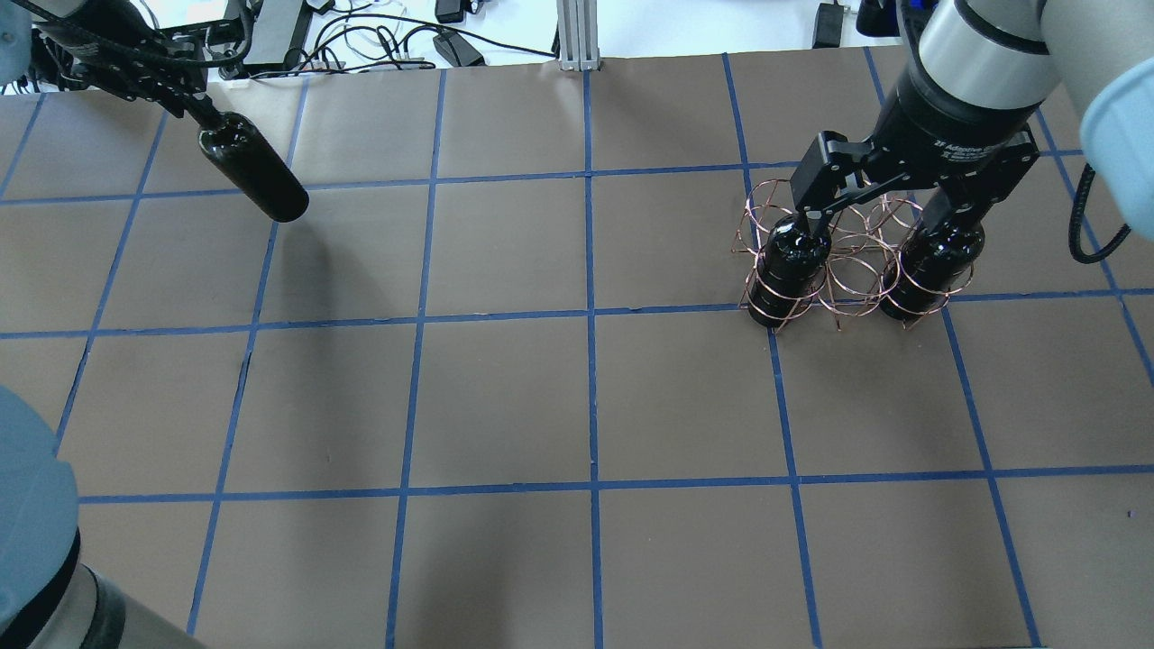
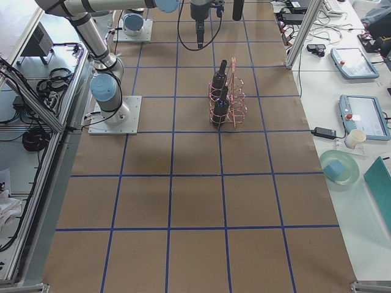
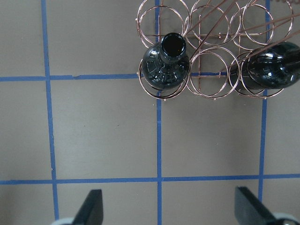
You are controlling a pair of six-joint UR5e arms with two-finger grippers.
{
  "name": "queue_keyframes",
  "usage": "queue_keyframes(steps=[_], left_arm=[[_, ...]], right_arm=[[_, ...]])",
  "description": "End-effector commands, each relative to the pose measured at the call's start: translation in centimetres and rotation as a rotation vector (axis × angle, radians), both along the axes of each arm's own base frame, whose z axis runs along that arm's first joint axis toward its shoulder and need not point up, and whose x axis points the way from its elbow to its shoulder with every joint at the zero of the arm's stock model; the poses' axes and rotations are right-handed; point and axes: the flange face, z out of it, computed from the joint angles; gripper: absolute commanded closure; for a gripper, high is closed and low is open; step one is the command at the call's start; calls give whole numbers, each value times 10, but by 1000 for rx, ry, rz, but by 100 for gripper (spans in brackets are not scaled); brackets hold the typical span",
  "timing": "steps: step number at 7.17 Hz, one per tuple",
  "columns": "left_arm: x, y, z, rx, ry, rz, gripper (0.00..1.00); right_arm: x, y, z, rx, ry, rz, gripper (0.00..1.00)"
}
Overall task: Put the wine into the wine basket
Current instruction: 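Lower the bottle upright onto the table center with the left gripper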
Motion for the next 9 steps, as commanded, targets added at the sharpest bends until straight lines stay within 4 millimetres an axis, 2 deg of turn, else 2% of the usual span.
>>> queue_keyframes(steps=[1,3,5,6,7,8,9], left_arm=[[-88,29,3,3,16,-17,100],[-158,59,8,-18,31,-25,100],[-212,86,1,-18,51,-5,100],[-239,103,9,-28,42,-42,100],[-262,126,8,-16,45,-61,100],[-280,151,-5,13,45,-69,100],[-282,165,-11,26,31,-72,100]], right_arm=[[0,0,0,0,0,1,0],[0,0,0,0,2,0,0],[0,0,-1,3,2,0,0],[0,0,-1,3,2,0,0],[0,0,0,1,2,0,0],[0,0,0,1,2,0,0],[0,0,0,1,2,0,0]])
